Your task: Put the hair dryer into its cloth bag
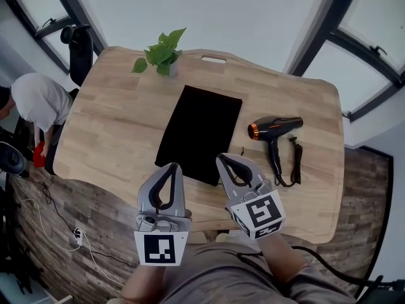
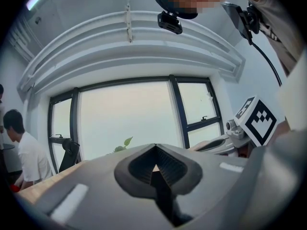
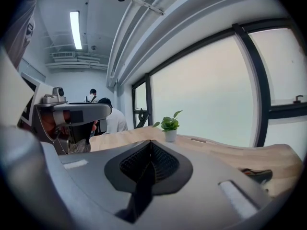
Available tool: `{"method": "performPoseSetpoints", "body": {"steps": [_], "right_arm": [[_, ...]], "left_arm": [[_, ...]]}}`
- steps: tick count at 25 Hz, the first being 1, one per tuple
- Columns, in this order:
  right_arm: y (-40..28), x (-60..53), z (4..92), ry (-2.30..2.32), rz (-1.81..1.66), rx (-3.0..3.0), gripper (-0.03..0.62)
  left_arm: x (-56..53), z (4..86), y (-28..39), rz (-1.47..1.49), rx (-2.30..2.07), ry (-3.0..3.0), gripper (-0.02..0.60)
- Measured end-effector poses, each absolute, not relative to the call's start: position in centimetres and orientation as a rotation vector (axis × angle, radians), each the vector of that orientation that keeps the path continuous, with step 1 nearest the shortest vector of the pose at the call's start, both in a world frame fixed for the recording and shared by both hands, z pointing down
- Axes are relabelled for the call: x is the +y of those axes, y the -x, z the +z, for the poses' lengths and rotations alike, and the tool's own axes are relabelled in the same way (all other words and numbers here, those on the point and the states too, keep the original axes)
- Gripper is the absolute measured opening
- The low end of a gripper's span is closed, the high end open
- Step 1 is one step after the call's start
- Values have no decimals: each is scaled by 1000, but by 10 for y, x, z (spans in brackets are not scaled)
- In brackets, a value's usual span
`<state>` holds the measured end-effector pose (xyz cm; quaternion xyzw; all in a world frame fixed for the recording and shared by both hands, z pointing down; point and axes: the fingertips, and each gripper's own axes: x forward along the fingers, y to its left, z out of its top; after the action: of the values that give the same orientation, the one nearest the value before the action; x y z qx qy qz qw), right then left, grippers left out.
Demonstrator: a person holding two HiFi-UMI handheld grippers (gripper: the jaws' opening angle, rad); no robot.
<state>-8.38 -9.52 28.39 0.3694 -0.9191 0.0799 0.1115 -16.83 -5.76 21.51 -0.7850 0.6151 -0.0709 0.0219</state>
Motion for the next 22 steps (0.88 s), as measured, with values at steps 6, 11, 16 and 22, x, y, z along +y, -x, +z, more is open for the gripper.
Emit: {"method": "performPoseSetpoints", "body": {"steps": [6, 11, 16, 22], "right_arm": [[102, -120, 325, -1099, 306, -2619, 60], [118, -120, 377, -1009, 353, -2520, 93], [135, -94, 433, -867, 460, -2395, 94], [141, -78, 484, -777, 526, -2289, 109]], "left_arm": [[-87, 249, 192, -299, 1876, 2501, 0], [-105, 284, 202, -394, 1790, 2539, 0], [-109, 320, 208, -457, 1748, 2613, 0], [-114, 359, 221, -475, 1765, 2662, 0]]}}
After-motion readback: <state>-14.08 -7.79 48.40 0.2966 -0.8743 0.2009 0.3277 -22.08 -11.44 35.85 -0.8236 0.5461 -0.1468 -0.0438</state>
